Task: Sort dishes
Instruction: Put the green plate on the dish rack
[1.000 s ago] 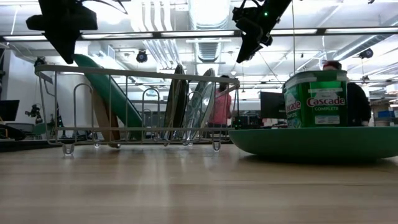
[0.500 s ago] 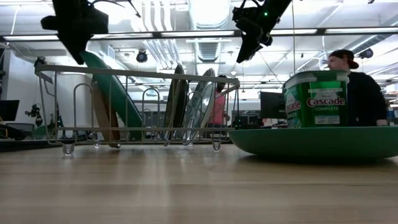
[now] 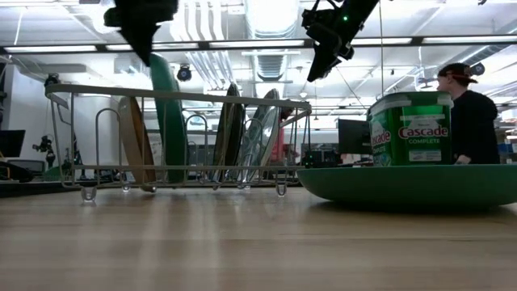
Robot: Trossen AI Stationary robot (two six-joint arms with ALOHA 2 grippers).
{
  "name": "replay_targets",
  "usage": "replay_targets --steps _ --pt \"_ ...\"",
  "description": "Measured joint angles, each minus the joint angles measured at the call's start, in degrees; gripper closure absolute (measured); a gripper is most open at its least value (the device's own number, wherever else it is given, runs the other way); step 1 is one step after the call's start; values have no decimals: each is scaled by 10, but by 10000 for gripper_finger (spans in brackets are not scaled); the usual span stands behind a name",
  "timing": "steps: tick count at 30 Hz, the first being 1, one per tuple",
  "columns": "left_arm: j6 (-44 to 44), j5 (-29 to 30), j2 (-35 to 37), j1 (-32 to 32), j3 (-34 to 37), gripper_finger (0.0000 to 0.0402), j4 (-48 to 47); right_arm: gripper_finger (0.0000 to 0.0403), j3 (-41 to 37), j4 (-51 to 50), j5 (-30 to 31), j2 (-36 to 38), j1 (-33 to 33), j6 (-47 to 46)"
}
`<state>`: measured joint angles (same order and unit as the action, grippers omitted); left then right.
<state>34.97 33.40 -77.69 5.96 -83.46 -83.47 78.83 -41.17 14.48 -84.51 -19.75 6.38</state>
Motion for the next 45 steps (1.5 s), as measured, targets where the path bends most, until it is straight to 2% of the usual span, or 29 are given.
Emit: replay_targets --steps 9,18,33,38,45 --pt "-70 24 -93 1 -101 401 -7 403 -18 1 0 0 0 2" --pt "-90 48 -122 3 -143 401 -10 403 -49 12 0 0 0 -4" --pt "-87 47 -123 2 -148 401 -14 403 -49 30 0 0 0 -3" --pt "-50 49 -115 2 -148 401 -63 403 -53 30 0 0 0 -3" --pt "-17 46 -74 -11 -126 401 -66 403 -69 30 0 0 0 -3"
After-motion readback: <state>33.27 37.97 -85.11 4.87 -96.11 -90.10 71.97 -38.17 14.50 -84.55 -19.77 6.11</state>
